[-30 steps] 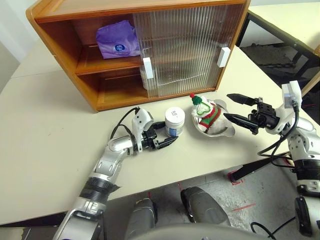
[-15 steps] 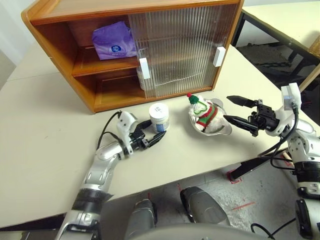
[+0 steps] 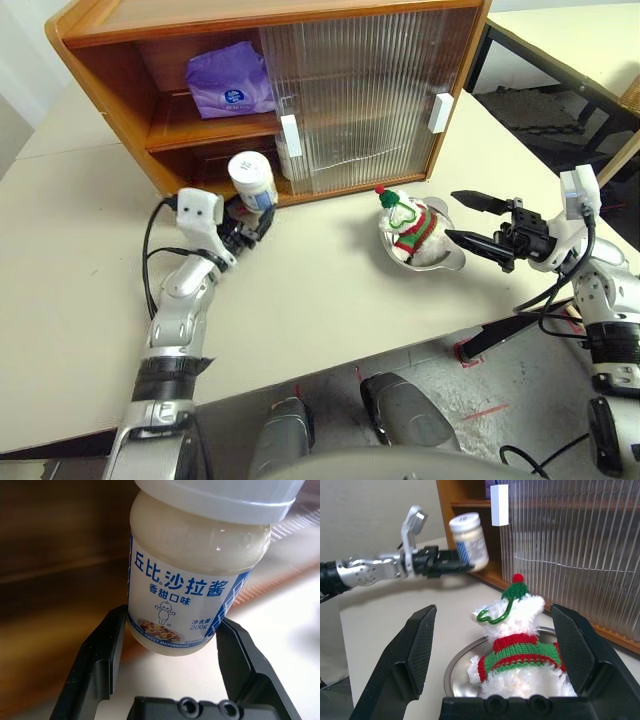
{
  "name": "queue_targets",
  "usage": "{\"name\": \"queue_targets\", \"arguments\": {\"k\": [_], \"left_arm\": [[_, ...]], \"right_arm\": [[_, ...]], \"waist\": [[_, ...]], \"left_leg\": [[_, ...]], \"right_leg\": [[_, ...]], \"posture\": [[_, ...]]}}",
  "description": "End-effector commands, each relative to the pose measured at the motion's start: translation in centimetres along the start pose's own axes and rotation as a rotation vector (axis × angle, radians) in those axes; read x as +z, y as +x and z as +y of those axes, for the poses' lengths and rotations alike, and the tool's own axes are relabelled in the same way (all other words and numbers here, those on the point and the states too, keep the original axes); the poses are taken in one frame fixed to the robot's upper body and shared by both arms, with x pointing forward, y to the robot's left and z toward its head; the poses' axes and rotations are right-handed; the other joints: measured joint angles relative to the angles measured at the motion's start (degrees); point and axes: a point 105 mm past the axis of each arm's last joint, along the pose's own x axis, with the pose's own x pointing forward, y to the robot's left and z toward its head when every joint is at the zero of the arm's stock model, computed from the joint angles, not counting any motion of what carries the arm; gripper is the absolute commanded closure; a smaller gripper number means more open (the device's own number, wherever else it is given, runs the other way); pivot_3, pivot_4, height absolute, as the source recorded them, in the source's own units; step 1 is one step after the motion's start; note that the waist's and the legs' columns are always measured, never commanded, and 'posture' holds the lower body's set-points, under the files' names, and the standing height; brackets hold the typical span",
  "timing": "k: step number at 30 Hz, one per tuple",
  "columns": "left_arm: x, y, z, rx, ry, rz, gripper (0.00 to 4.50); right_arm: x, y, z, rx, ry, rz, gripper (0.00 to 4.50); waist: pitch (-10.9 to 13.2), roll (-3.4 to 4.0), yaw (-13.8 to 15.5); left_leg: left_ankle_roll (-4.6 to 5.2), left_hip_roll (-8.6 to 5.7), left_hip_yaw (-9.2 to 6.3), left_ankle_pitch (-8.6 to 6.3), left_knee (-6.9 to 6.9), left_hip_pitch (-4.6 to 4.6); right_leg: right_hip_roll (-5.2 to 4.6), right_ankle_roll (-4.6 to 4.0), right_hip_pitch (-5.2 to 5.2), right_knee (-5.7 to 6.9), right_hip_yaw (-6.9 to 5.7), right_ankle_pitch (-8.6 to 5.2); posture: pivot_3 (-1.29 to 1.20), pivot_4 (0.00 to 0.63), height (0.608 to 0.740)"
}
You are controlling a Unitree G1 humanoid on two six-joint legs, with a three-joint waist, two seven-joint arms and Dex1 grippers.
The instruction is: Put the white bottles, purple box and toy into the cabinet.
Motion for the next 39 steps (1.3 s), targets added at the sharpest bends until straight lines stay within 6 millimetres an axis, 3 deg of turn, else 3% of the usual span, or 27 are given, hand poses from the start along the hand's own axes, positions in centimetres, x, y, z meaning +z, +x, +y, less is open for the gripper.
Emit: {"name": "queue_targets", "arguments": {"k": [1,15,35,39], "left_arm": [[-0.4,0.6,0.7,0.037,0.010,0.027,1.42],[0.1,4.9,2.0,0.141,-0.004,0.063,1.42],[-1.9,6.9,2.2,0.166,-0.040,0.145,1.42],[-2.1,7.2,2.4,0.172,-0.052,0.167,1.42]], "right_arm": [[0.1,0.3,0.0,0.011,-0.004,0.002,0.00],[0.1,0.0,0.0,0.000,-0.010,-0.001,0.00],[0.3,-0.5,-0.1,-0.017,-0.021,0.004,0.00],[0.3,-0.5,-0.1,-0.016,-0.021,0.005,0.00]], "waist": [[0.00,0.00,0.10],[0.07,-0.12,0.76],[0.08,-0.14,-0.19],[0.08,-0.14,-0.44]], "left_leg": [[0.00,-0.05,-0.01,0.00,0.00,0.00],[0.08,-0.25,-0.07,0.03,0.00,-0.05],[0.30,-0.48,0.01,0.17,0.04,-0.08],[0.34,-0.49,0.12,0.20,0.05,-0.07]], "right_leg": [[0.00,0.00,0.00,0.00,0.00,0.00],[-0.02,0.00,0.01,-0.02,0.03,0.03],[-0.08,0.44,0.06,-0.05,0.05,0.10],[-0.08,0.86,0.08,-0.05,0.01,-0.07]], "posture": [[-0.29,0.095,0.740],[-0.30,0.089,0.740],[-0.33,0.077,0.740],[-0.32,0.075,0.740]]}}
